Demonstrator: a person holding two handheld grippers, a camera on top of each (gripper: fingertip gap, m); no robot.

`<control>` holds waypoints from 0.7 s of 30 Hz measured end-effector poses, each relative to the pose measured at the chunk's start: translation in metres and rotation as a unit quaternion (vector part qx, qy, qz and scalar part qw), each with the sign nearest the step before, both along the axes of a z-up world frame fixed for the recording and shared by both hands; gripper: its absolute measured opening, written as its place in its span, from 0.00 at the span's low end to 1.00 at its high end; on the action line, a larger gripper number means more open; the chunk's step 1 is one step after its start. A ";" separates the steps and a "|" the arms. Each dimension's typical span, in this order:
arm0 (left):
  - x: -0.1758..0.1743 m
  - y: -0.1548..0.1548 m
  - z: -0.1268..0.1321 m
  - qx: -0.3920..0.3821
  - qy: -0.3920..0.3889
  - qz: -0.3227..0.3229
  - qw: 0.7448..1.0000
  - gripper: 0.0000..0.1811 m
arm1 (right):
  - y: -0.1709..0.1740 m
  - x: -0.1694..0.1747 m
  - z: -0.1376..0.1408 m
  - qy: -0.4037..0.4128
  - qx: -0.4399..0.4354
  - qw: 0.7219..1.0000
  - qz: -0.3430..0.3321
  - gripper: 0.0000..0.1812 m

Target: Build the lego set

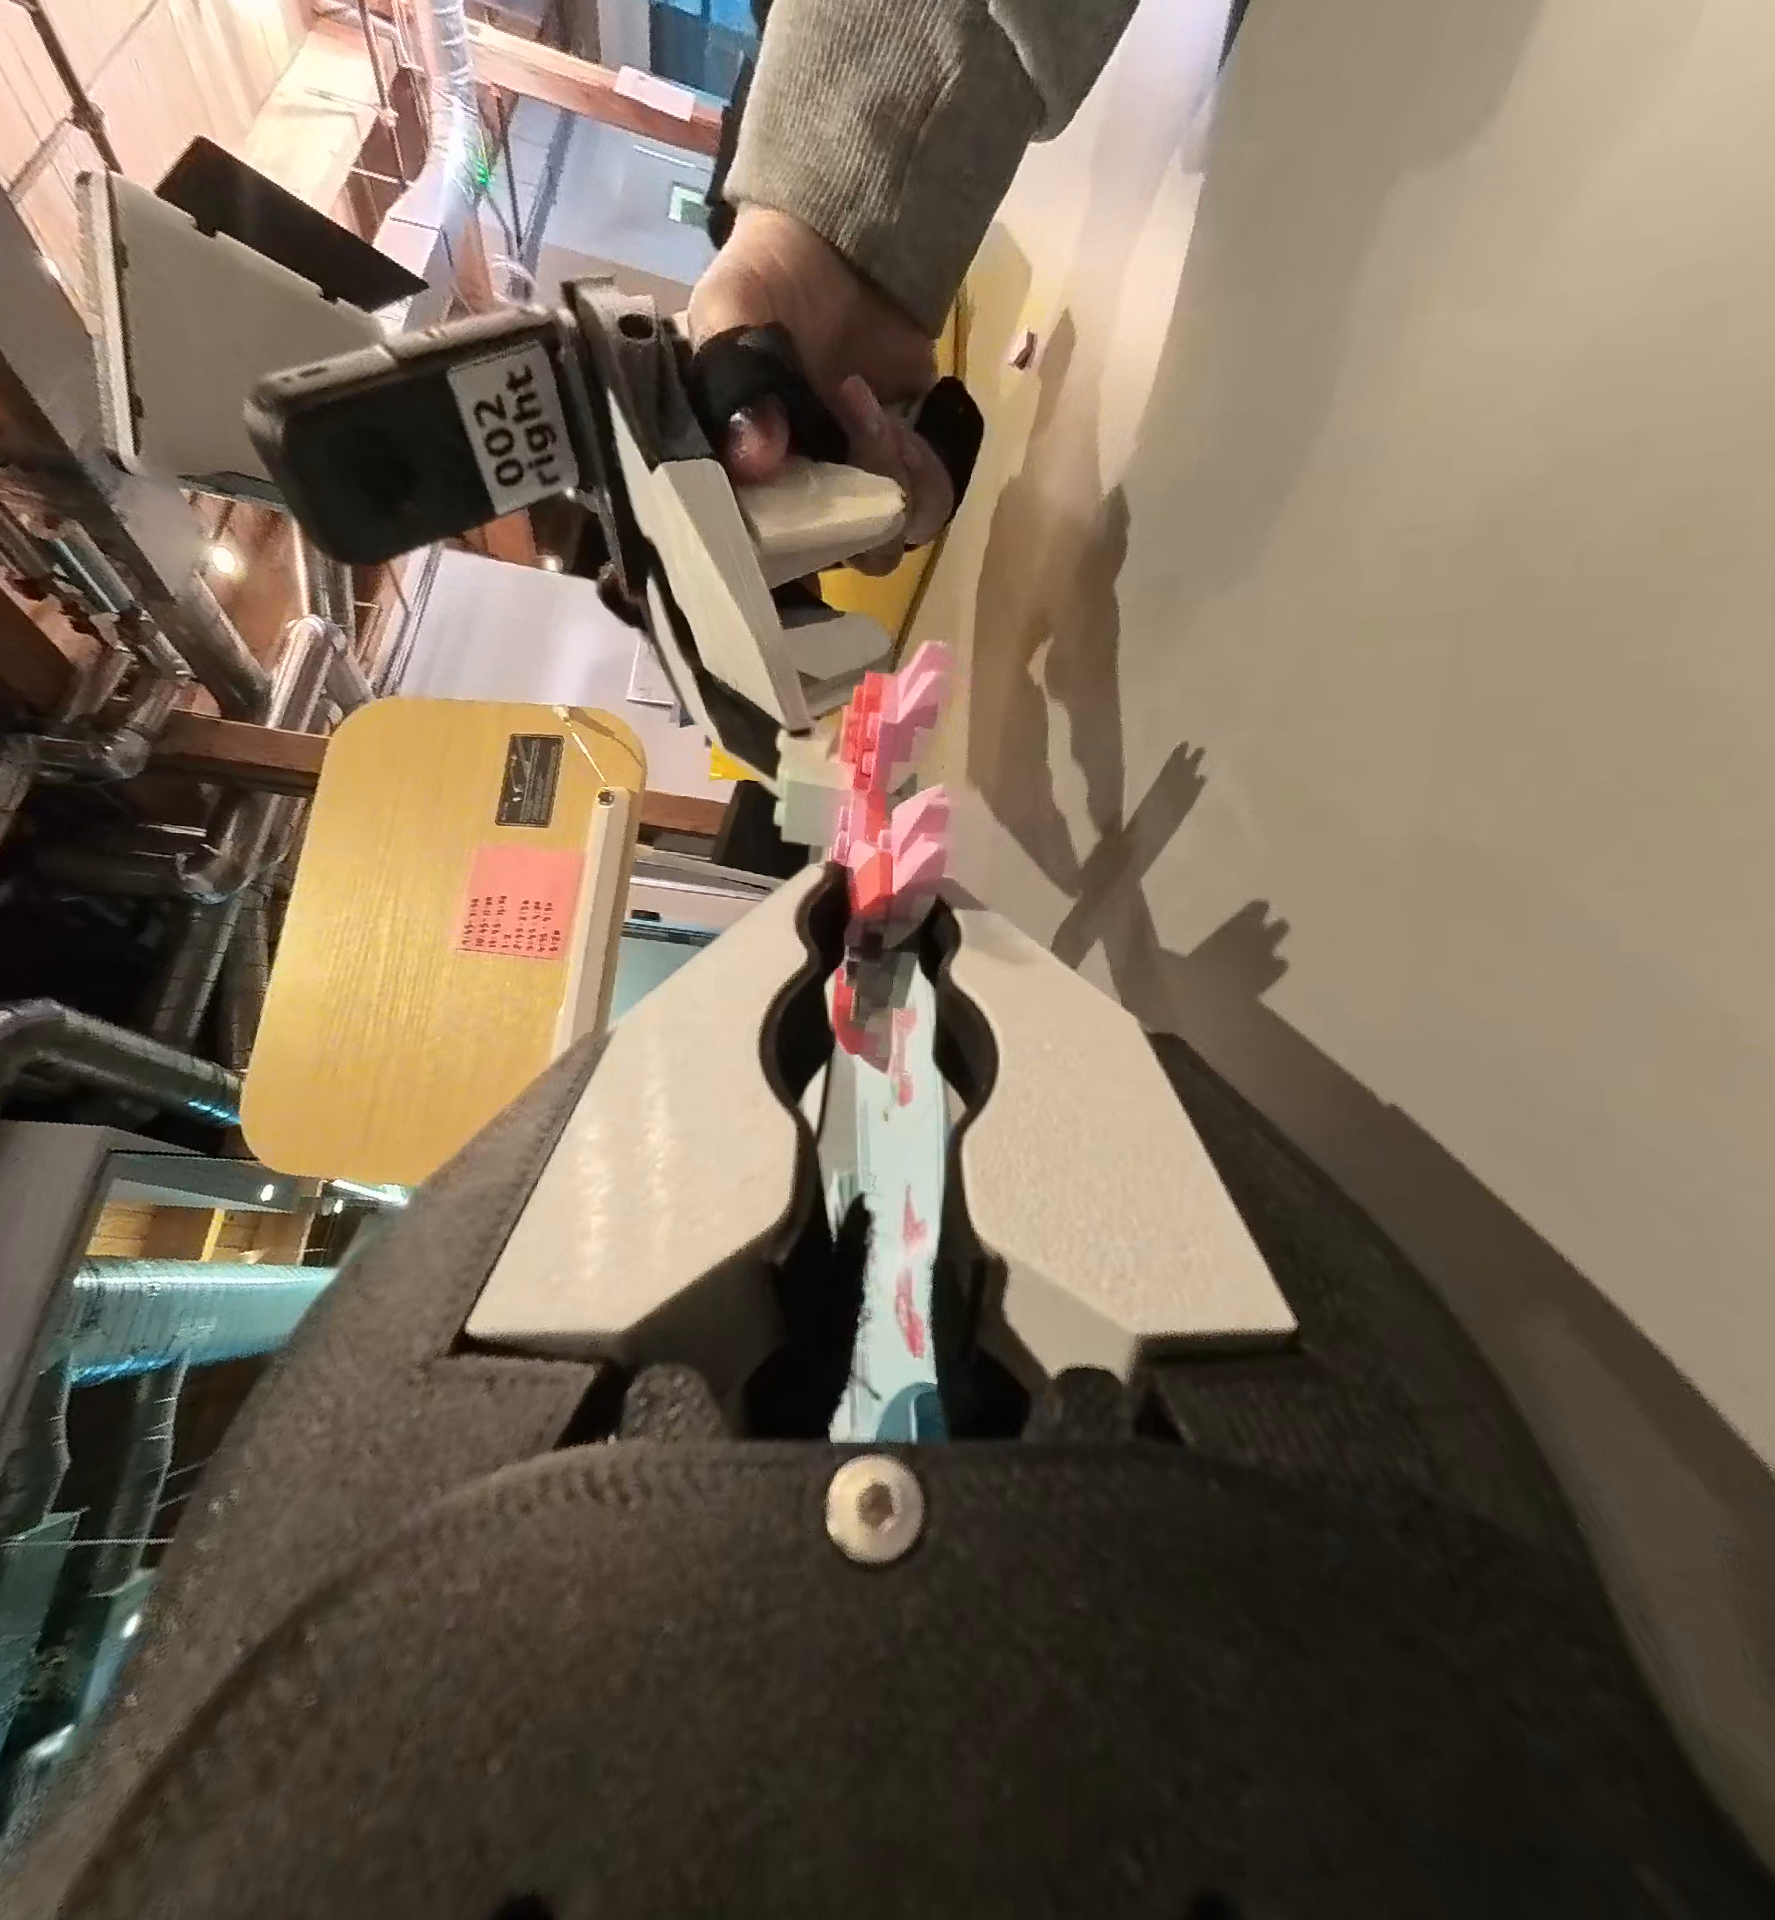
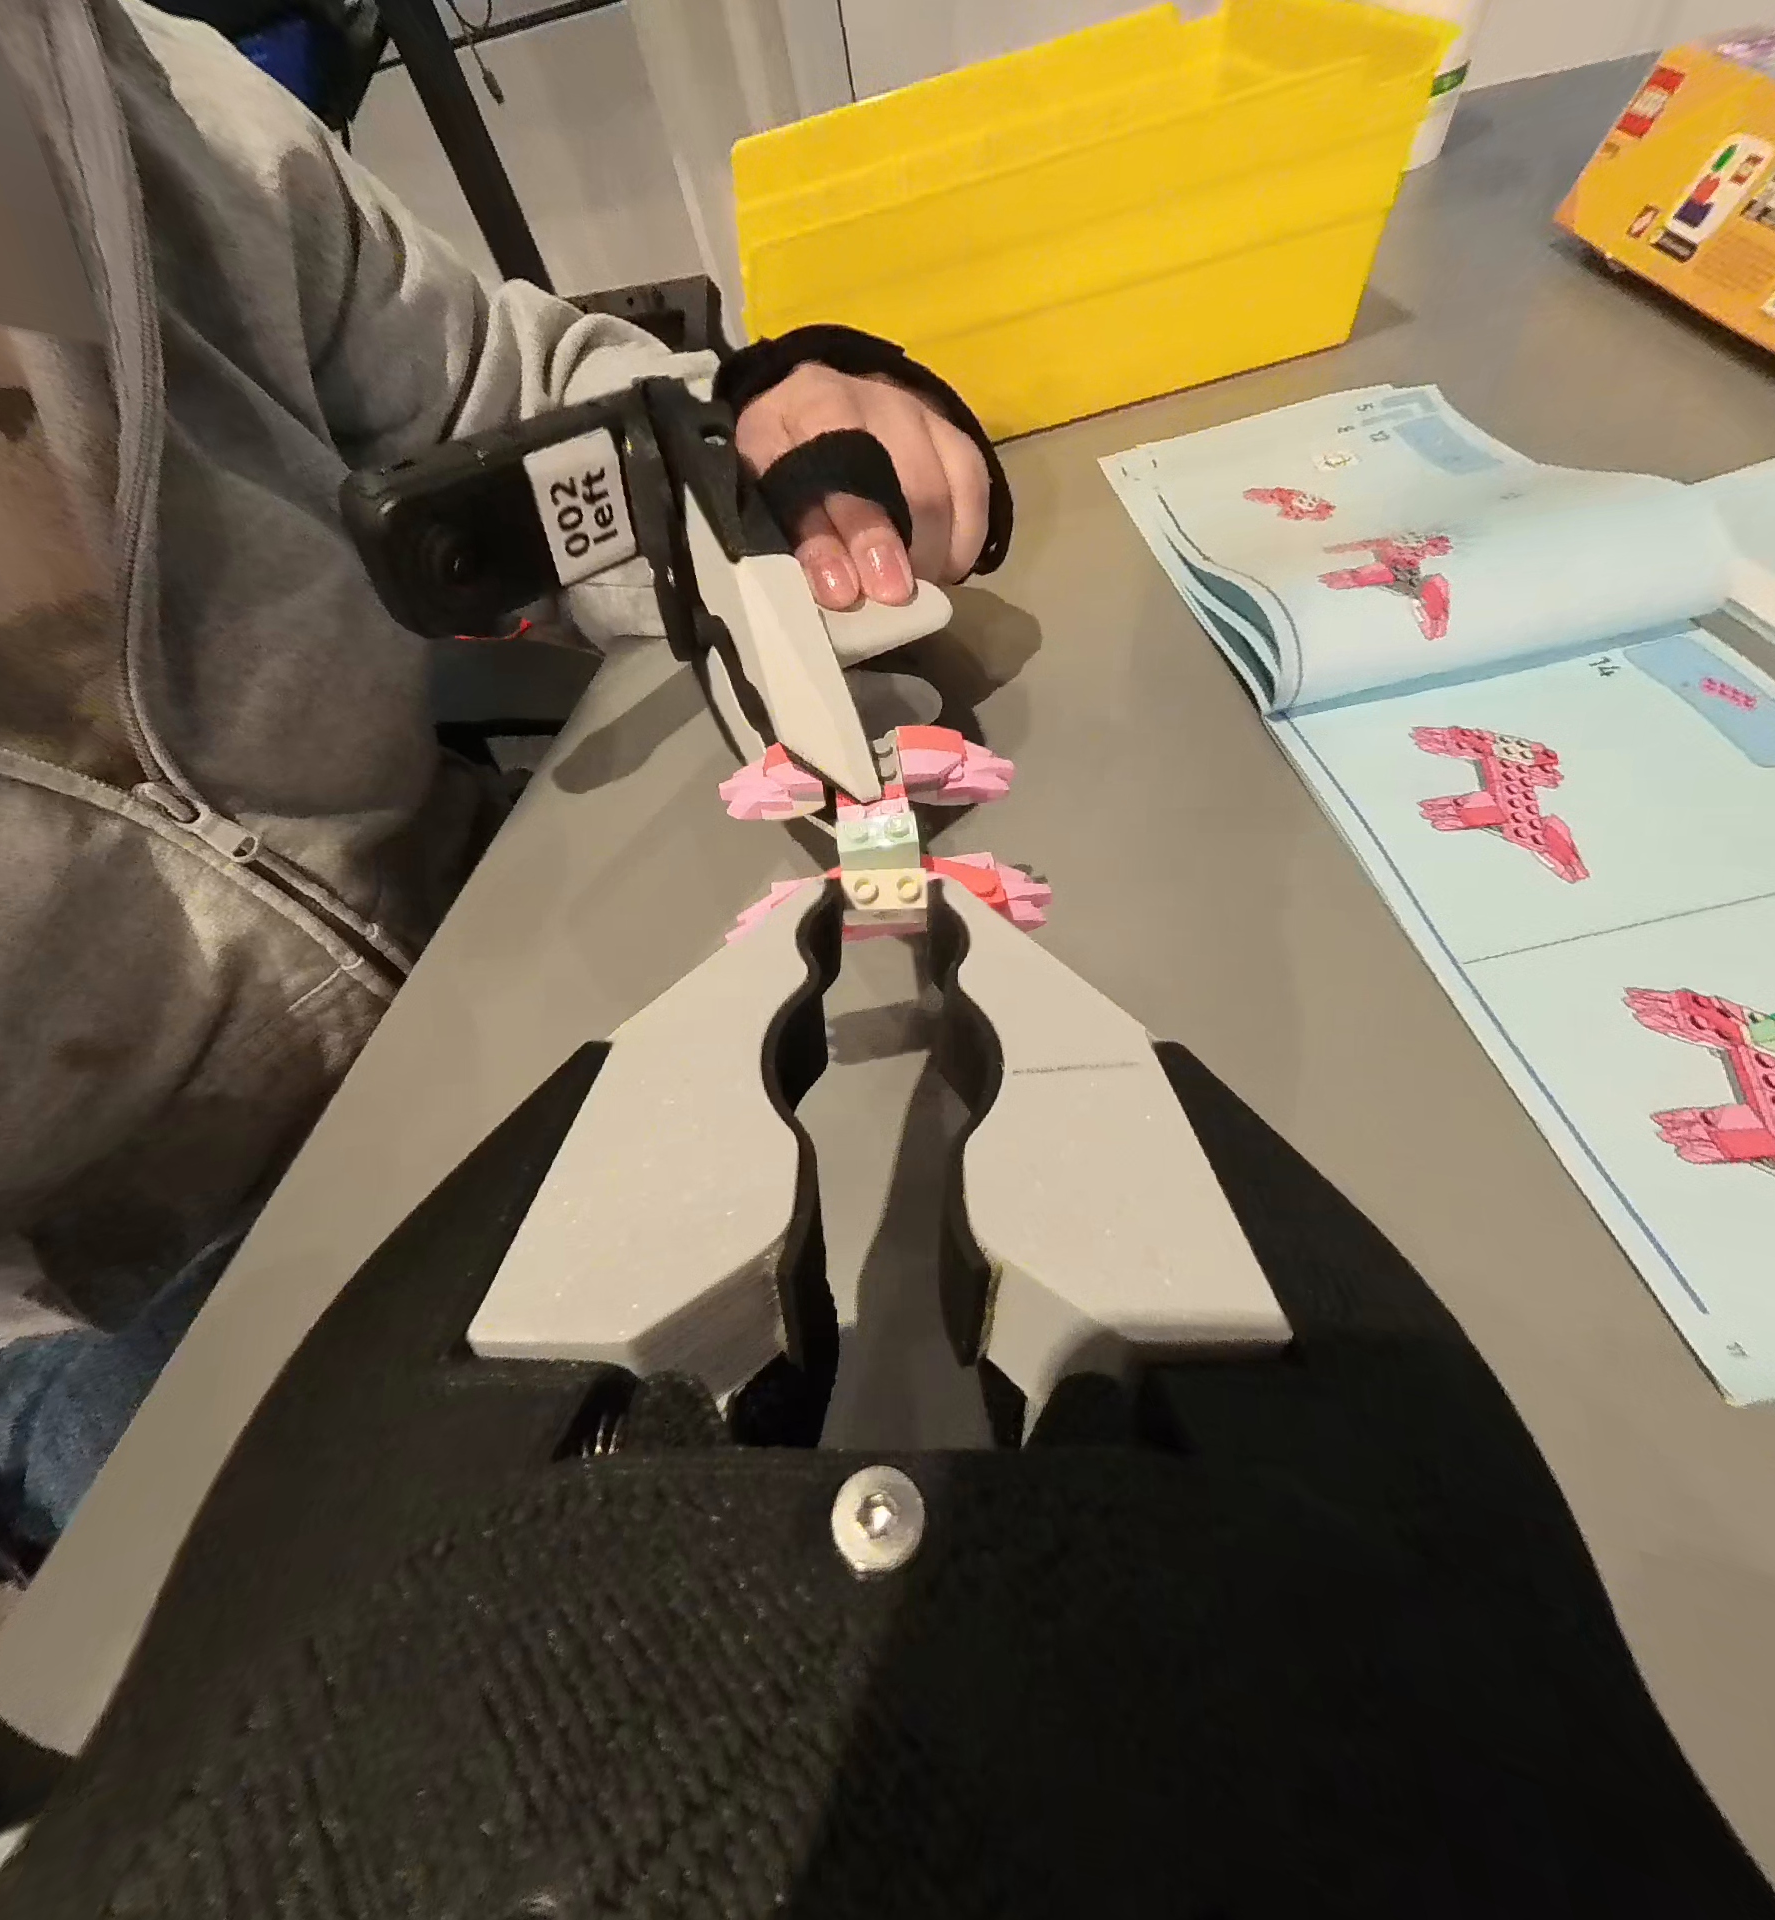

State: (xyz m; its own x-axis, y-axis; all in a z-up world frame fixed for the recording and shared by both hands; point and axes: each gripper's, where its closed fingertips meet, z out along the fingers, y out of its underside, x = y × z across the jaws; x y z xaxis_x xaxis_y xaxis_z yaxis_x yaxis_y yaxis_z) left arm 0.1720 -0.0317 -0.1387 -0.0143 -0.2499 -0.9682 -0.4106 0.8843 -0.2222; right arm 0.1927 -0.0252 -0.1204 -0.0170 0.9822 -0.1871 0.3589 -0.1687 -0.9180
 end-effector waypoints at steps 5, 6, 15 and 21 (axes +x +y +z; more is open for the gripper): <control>0.001 -0.004 0.002 0.023 -0.003 -0.006 1.000 0.07 | -0.004 -0.004 0.003 -0.007 0.011 1.000 0.006 0.08; 0.001 -0.005 0.004 0.025 -0.006 -0.009 1.000 0.07 | -0.006 -0.004 0.005 -0.009 0.015 1.000 0.006 0.08; 0.002 -0.019 0.018 0.050 -0.037 -0.029 0.998 0.07 | -0.022 -0.007 0.018 -0.023 0.068 0.997 0.022 0.08; 0.002 -0.020 0.022 0.046 -0.049 -0.031 0.997 0.07 | -0.025 -0.010 0.018 -0.025 0.081 0.996 0.024 0.09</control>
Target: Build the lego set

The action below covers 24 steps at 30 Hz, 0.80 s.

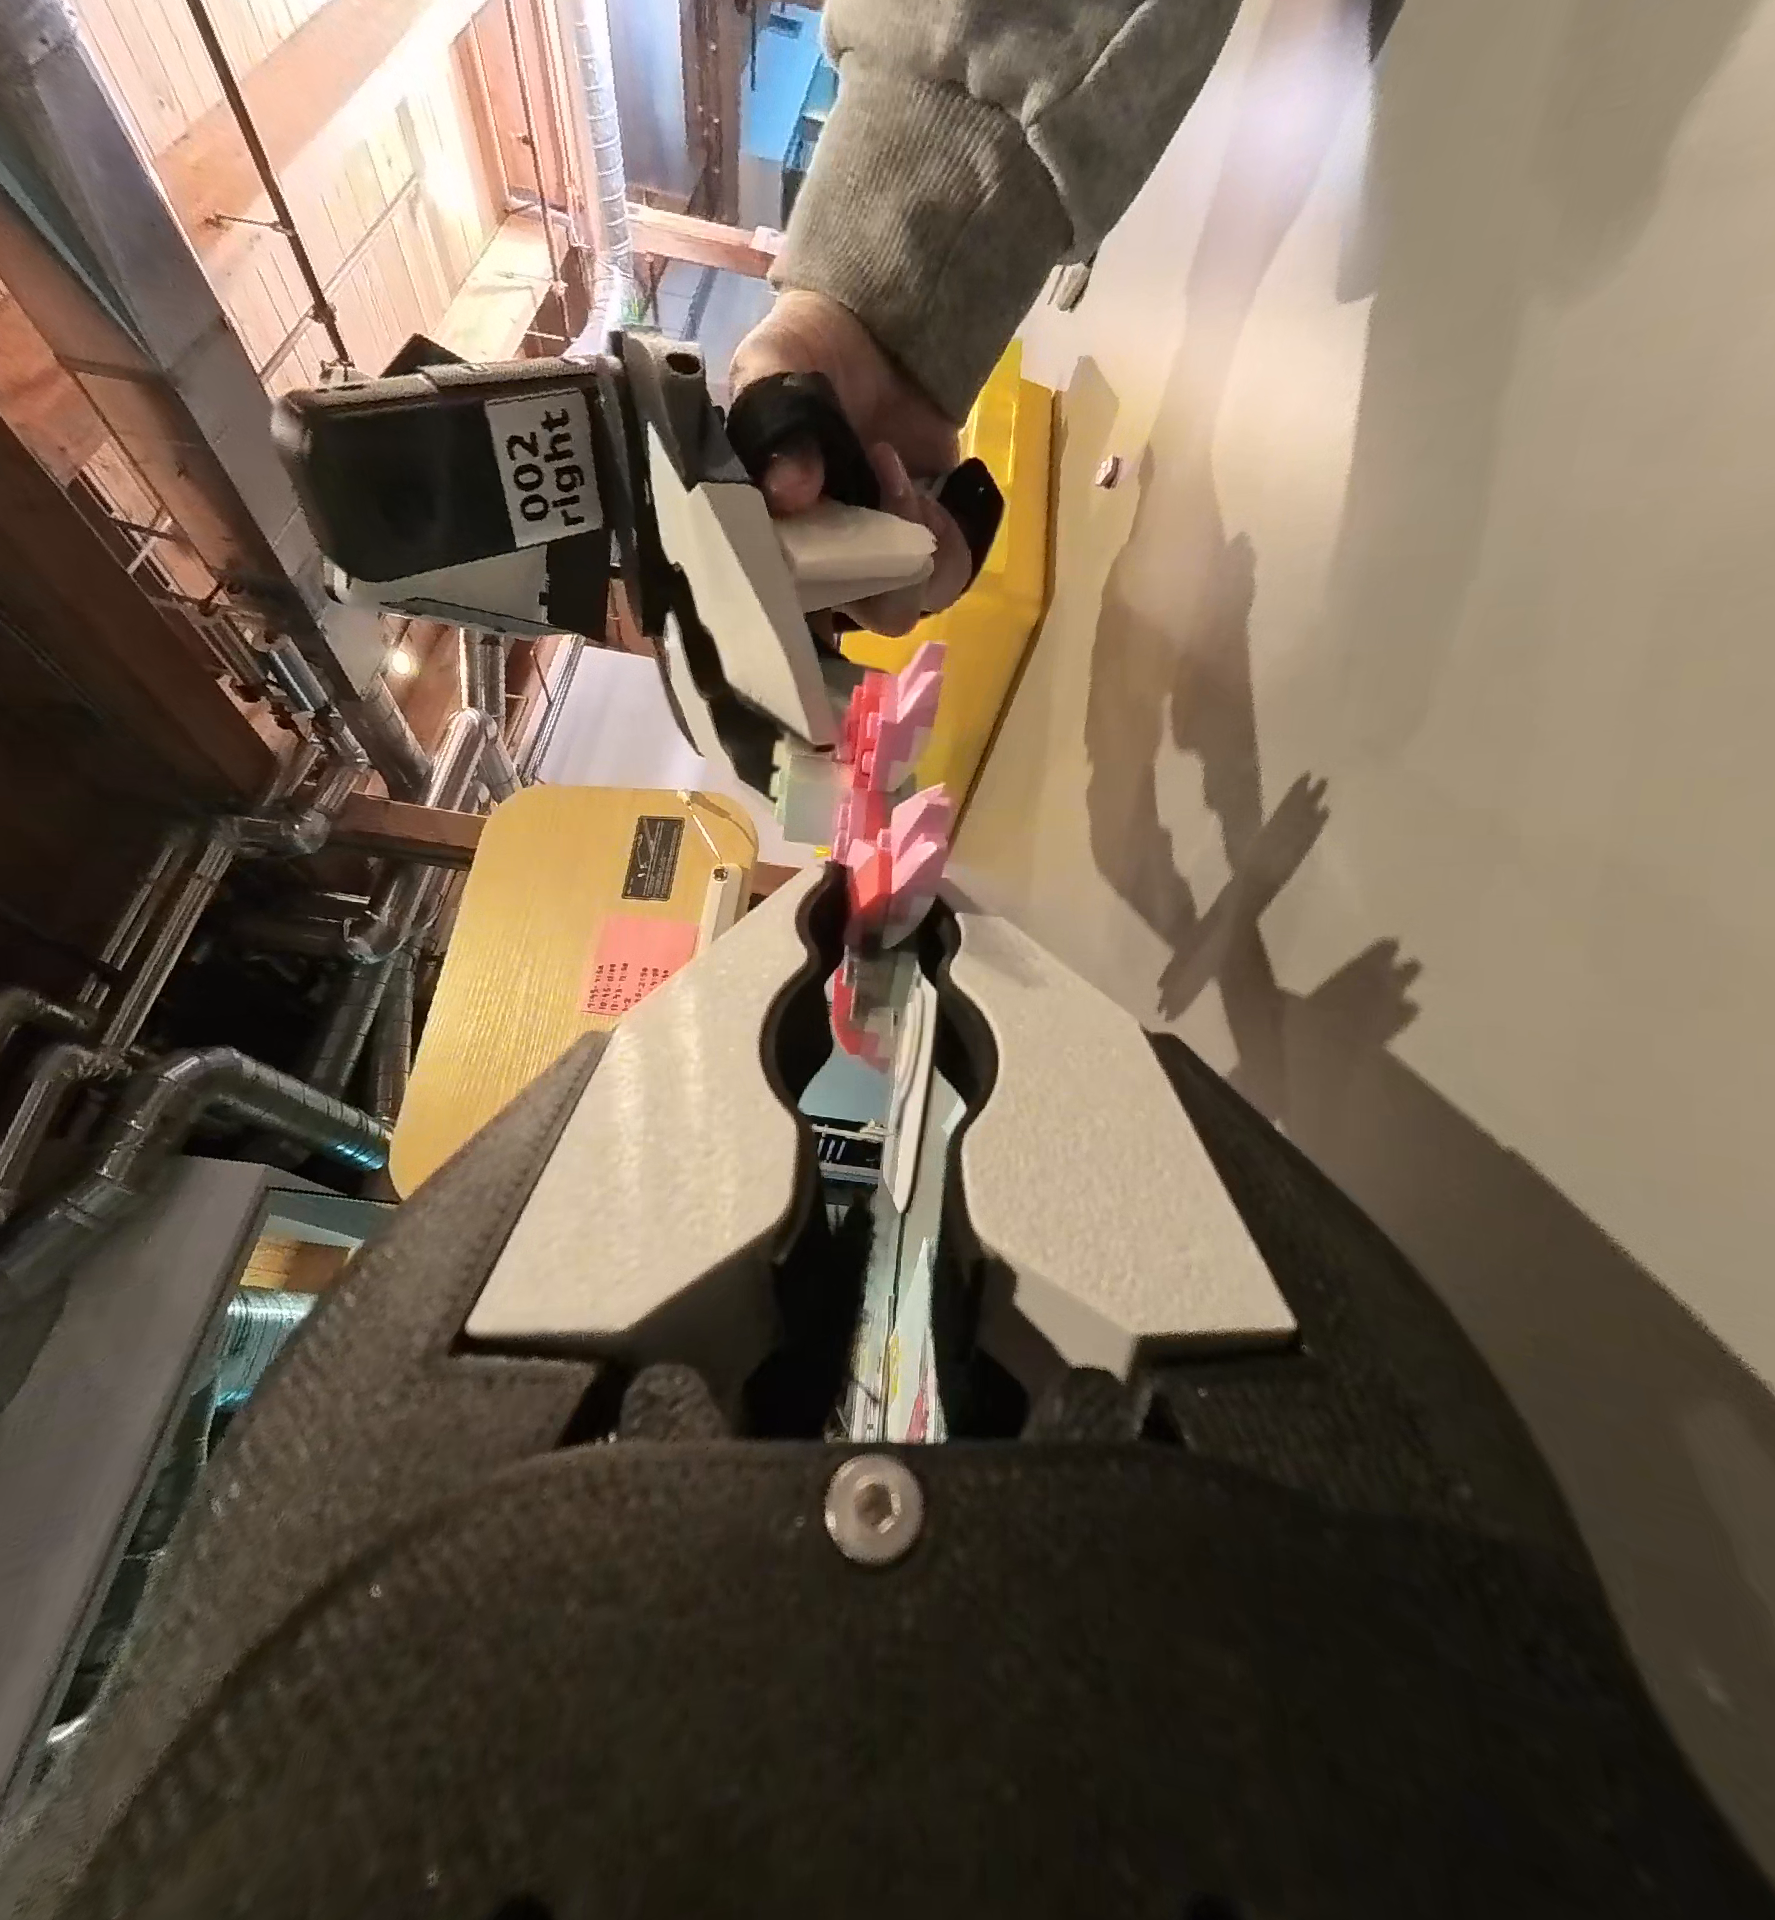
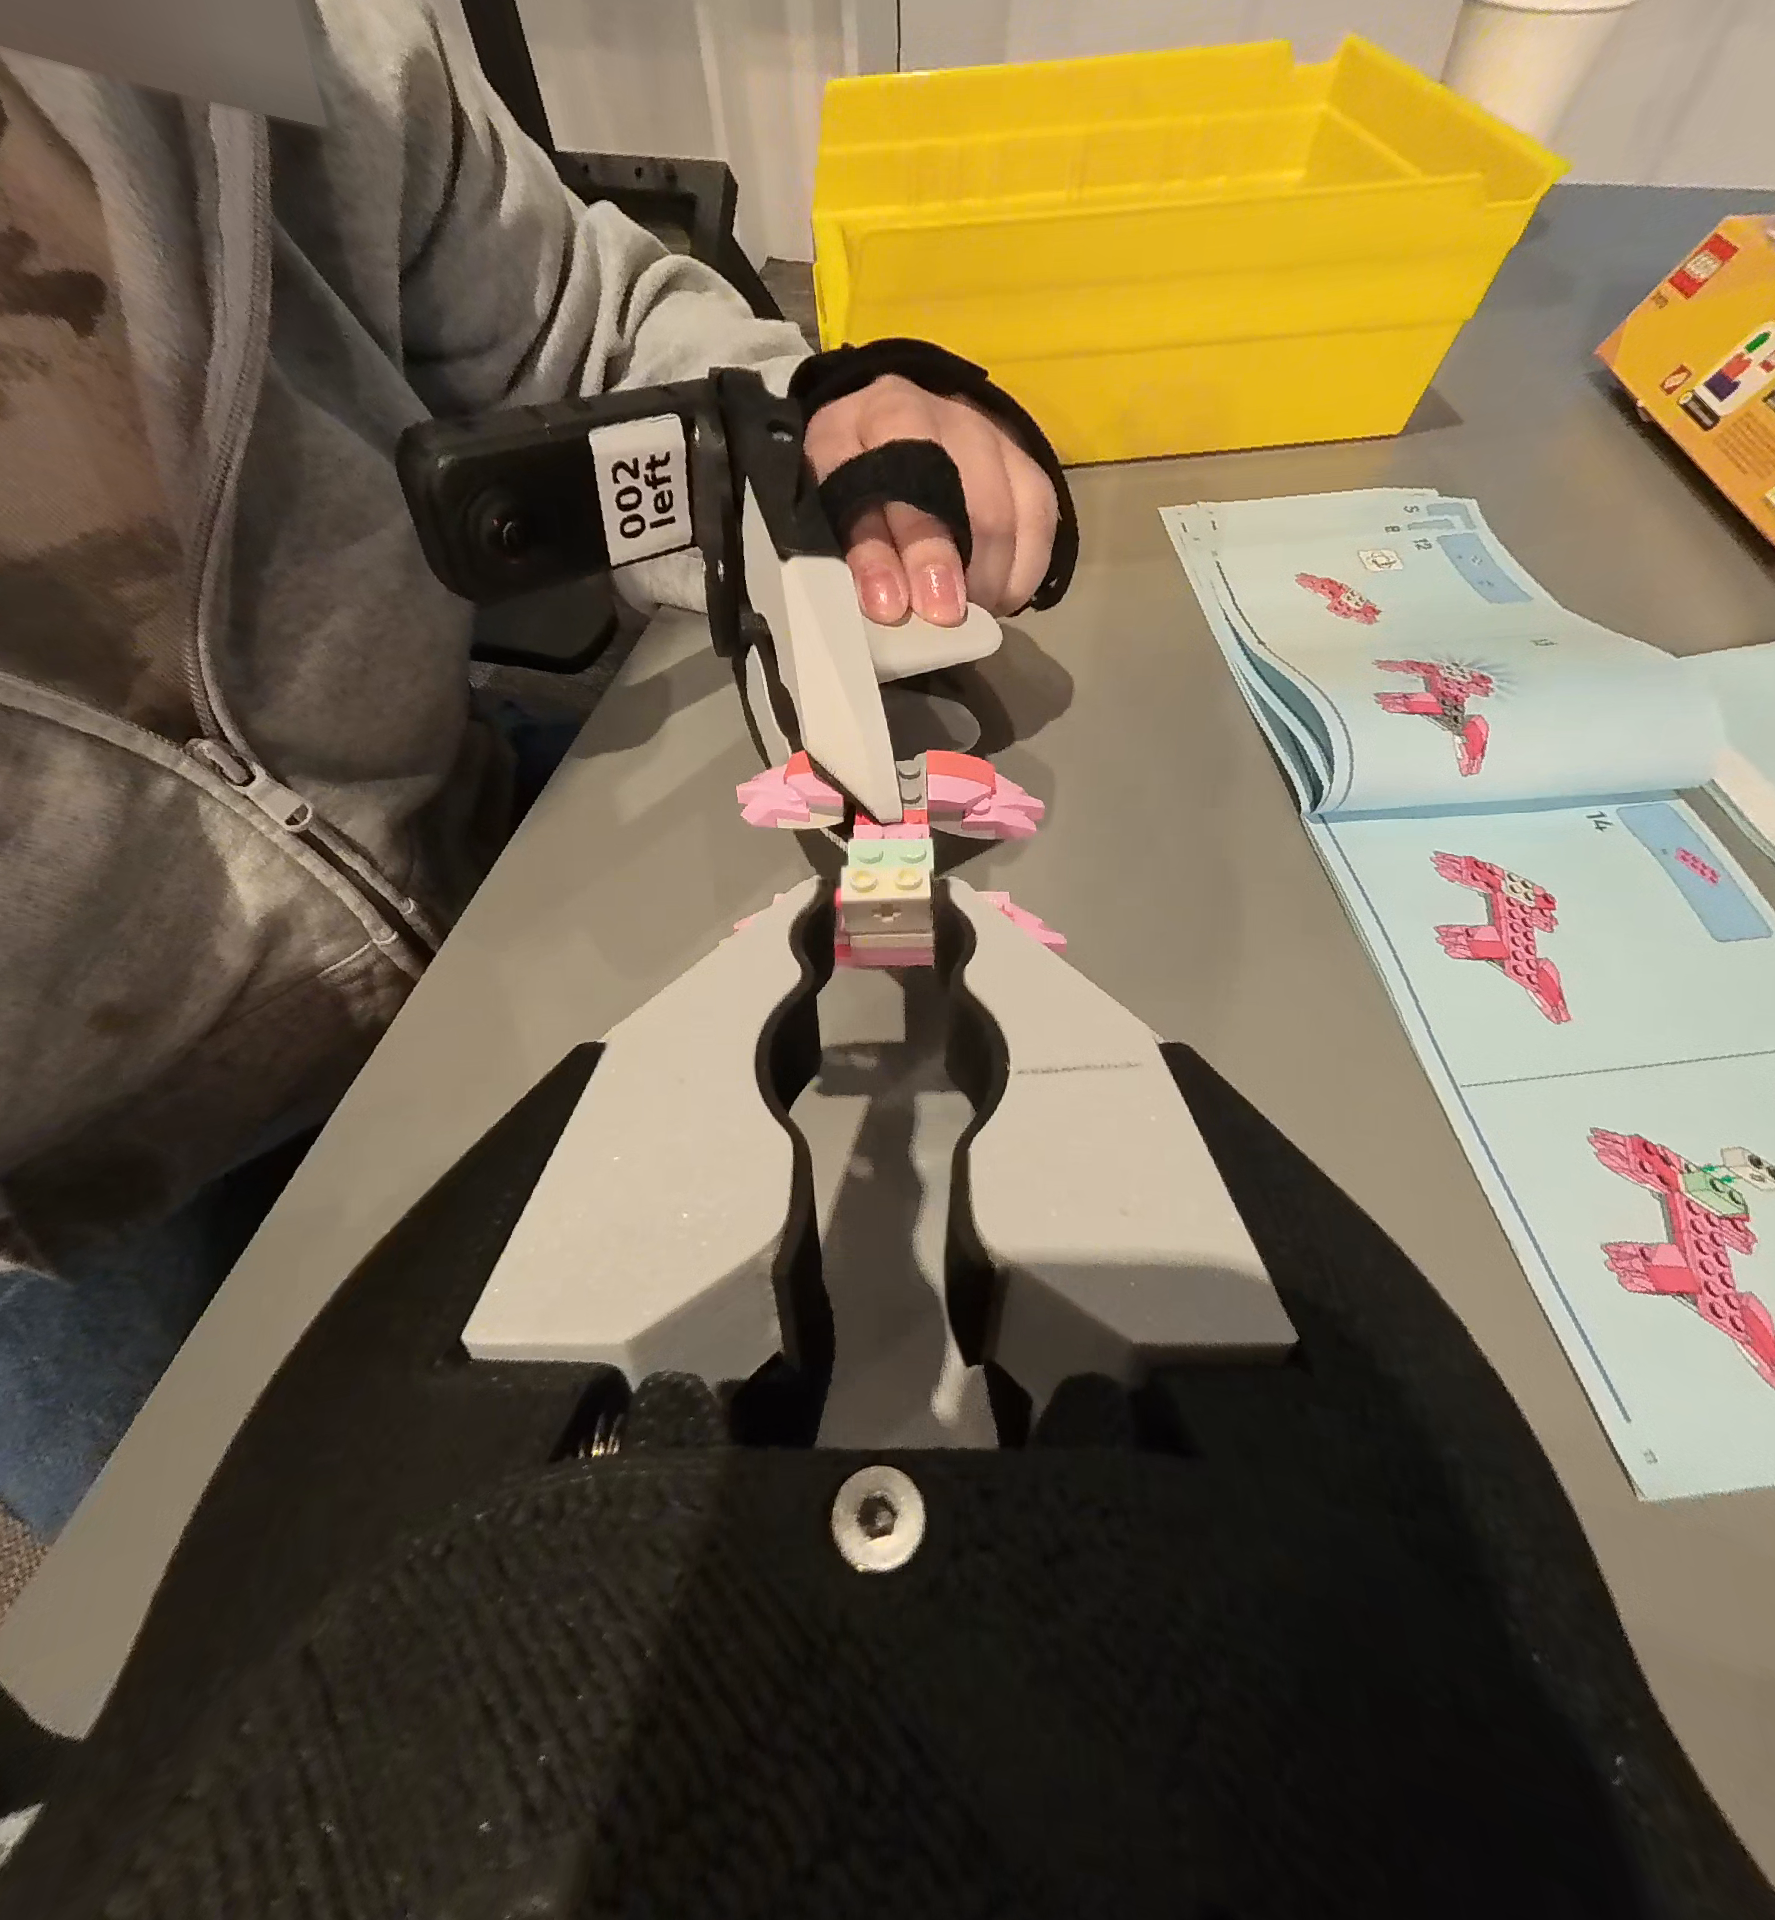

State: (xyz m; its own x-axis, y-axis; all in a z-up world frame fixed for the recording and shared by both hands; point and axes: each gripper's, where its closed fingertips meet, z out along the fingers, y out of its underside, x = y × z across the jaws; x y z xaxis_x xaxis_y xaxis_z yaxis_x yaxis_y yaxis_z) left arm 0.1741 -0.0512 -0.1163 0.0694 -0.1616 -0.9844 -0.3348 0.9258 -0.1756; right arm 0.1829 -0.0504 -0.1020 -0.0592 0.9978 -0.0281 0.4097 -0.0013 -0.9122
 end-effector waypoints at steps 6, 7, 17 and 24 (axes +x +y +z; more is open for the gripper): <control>-0.001 0.001 0.004 -0.006 -0.011 0.001 1.000 0.07 | 0.004 -0.001 0.003 0.013 0.003 1.000 -0.012 0.18; -0.002 0.002 0.005 -0.007 -0.012 0.002 1.000 0.07 | 0.005 -0.001 0.005 0.017 0.007 1.000 -0.017 0.21; -0.015 0.019 0.020 -0.050 -0.043 0.022 0.998 0.07 | 0.044 0.015 0.021 -0.007 0.355 0.921 -0.159 0.43; -0.014 0.020 0.016 -0.056 -0.035 0.022 0.998 0.07 | 0.045 -0.008 0.004 -0.125 0.631 0.751 -0.152 0.35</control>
